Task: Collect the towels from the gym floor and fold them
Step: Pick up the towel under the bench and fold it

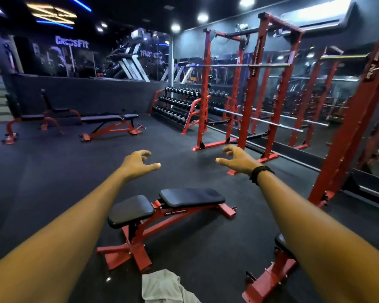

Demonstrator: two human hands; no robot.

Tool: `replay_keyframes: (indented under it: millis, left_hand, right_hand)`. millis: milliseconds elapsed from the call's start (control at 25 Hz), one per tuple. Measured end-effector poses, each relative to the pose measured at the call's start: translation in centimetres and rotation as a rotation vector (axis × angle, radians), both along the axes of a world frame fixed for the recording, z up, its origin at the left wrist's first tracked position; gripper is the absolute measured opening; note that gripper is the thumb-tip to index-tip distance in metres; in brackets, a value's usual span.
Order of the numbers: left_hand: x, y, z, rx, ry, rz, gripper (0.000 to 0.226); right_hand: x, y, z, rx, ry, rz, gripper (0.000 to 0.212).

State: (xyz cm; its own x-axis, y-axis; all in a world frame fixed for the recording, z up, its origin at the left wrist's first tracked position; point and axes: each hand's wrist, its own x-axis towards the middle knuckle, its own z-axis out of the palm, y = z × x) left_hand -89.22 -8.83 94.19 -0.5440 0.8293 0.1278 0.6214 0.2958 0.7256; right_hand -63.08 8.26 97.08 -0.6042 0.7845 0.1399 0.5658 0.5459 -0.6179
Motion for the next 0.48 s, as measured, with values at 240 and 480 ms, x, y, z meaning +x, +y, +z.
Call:
replay_keyframes:
  millis: [240,480]
  left_hand:
    - [-6.9,12.2,-6.4,-0.073,-0.006,0.016,0.067]
    - [-15.0,26.5,-13.6,-0.169,-0.108,0.117,0.066]
  right_hand:
    - [-9.4,13.4,-6.4,-0.011,-0.055,0.062,0.06]
    - [-19.5,28.7,-14.8,-0.124,-0.135,0.1,0.059]
